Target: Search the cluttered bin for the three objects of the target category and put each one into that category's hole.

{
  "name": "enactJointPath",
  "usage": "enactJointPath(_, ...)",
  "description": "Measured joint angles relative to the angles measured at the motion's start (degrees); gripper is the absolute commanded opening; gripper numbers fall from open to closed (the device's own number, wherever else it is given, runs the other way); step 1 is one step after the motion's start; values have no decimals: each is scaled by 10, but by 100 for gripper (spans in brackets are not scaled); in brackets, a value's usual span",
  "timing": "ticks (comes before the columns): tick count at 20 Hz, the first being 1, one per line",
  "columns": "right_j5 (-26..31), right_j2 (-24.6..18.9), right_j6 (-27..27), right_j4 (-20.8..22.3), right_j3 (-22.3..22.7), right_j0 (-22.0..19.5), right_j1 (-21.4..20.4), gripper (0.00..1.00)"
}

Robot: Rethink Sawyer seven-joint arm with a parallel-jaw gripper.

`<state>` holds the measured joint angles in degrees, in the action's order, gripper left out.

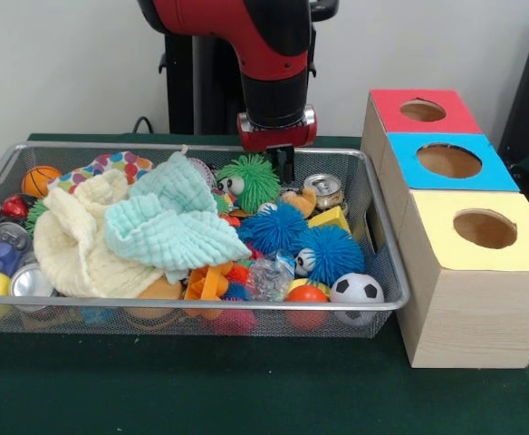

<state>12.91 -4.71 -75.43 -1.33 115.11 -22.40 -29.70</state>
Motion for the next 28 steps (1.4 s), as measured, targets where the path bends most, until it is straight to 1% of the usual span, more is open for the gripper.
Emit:
enactJointPath(8,6,0,0,-11,-7,0,4,0)
enactJointPath(9,6,1,0,-13,-8,0,7,100)
enactJointPath(28,6,4,0,-14,-11,5,7,100)
